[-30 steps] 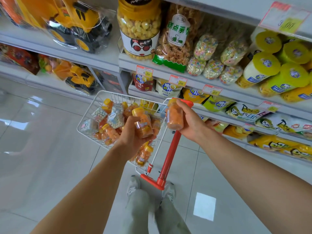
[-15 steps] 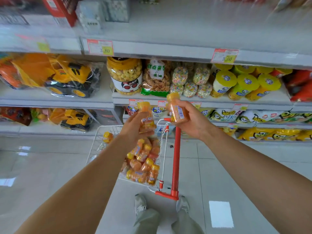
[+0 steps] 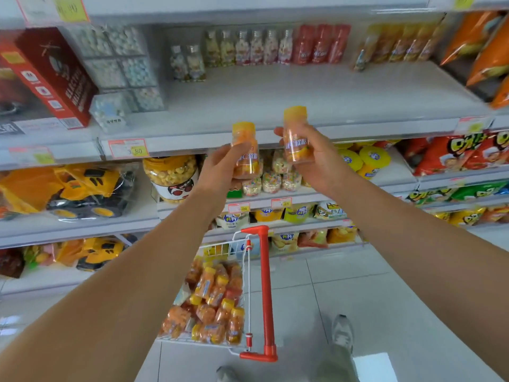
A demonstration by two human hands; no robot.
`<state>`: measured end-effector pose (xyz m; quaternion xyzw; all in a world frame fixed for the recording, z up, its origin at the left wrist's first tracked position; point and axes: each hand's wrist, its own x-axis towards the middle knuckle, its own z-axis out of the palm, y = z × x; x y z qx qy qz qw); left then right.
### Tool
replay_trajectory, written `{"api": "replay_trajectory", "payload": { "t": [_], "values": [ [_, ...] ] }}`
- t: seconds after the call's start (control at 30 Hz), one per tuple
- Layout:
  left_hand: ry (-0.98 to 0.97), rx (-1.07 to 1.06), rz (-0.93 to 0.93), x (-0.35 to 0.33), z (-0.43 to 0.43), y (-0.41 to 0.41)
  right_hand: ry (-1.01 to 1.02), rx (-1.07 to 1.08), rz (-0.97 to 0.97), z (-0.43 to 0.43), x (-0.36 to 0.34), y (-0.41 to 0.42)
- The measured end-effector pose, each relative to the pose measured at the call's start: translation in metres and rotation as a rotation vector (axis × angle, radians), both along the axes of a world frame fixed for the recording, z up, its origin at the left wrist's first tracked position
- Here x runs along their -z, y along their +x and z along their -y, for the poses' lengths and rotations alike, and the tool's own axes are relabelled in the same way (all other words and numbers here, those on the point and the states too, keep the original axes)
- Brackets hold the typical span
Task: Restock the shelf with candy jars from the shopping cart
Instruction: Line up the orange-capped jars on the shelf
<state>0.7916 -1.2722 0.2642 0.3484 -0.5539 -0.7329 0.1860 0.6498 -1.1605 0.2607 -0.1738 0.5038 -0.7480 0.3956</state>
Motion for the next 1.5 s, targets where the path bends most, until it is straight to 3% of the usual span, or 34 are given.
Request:
{"api": "replay_trajectory", "payload": {
  "t": [0.2,0.5,0.73,1.17,1.37,1.5],
  "values": [
    [-0.208,0.007,-0.113,-0.016,-0.029,-0.082,0.077,0.075,-0.265,-0.033,-0.016,-0.083],
    [-0.485,-0.096,-0.057,-0.013,-0.074,-0.239,0.160,0.206,-0.489,-0.090,-0.023,-0.241],
    [-0.597,-0.047,0.036,-0.006,-0.096,-0.329,0.233,0.168,-0.603,-0.123,-0.005,-0.318],
    [-0.696,0.094,0.078,0.010,-0.111,-0.385,0.269,0.158,-0.762,-0.137,0.013,-0.358],
    [-0.755,0.160,0.285,0.005,-0.111,-0.389,0.401,0.019,-0.876,-0.142,0.008,-0.371],
    [-0.793,0.113,0.324,0.002,-0.114,-0.395,0.423,0.015,-0.976,-0.140,0.007,-0.391]
  ]
}}
